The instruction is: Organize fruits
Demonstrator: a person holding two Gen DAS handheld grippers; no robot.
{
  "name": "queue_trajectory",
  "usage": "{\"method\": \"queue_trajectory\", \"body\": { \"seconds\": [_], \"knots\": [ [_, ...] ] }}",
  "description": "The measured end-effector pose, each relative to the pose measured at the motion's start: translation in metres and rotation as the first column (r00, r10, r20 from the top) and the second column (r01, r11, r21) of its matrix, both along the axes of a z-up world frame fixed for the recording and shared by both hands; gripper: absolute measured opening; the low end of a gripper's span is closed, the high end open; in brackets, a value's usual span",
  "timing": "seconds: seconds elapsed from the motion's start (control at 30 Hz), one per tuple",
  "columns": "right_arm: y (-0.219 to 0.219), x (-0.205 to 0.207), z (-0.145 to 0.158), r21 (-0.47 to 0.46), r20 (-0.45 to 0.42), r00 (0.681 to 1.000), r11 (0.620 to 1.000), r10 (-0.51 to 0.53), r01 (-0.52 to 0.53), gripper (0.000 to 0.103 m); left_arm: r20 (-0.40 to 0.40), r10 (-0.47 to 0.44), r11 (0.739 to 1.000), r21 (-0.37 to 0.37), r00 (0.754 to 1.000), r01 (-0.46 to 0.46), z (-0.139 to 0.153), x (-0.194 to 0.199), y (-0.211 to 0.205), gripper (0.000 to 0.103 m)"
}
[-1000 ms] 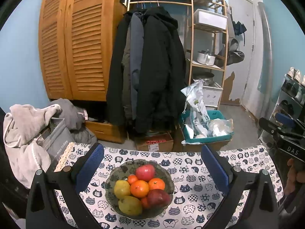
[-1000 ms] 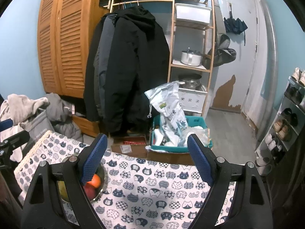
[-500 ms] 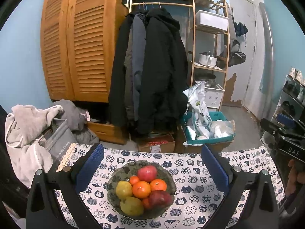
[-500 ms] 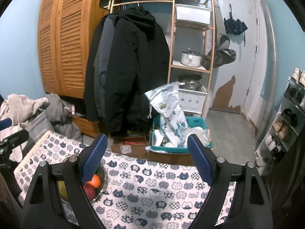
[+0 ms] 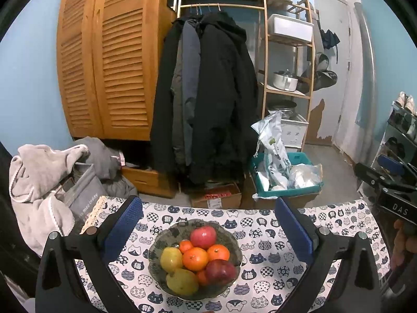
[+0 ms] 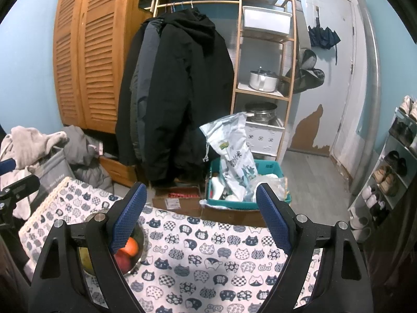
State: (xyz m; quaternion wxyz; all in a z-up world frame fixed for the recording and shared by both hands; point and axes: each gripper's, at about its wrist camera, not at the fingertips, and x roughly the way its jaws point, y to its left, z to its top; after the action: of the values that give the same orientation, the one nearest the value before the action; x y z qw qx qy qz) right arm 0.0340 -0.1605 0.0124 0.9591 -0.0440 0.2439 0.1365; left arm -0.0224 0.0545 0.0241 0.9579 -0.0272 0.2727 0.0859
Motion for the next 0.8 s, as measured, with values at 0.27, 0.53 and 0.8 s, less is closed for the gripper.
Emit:
{"method": "queue_trajectory", "body": {
  "seconds": [0.27, 0.53, 0.8],
  "knots": [
    [0.0005, -0.0001, 0.0001, -0.001, 0.0, 1.0, 1.0, 0.0, 0.0, 0.085, -0.002, 0.033, 0.999, -0.02, 0.999, -0.033, 0.0013, -0.0011, 0.0035, 0.102],
    [0.0013, -0.0003, 0.0003, -0.002, 0.0, 1.0, 1.0, 0.0, 0.0, 0.085, 0.013, 0.055, 0.998, -0.013, 0.998, -0.055, 0.0043, -0.0021, 0.0049, 0.102],
    [0.003, -0.0004, 0.0001, -0.004, 0.001, 1.0, 1.0, 0.002, -0.002, 0.085, 0.033, 0.061, 0.998, 0.009, 0.998, -0.061, 0.0064, -0.0051, 0.004, 0.102]
  ]
}}
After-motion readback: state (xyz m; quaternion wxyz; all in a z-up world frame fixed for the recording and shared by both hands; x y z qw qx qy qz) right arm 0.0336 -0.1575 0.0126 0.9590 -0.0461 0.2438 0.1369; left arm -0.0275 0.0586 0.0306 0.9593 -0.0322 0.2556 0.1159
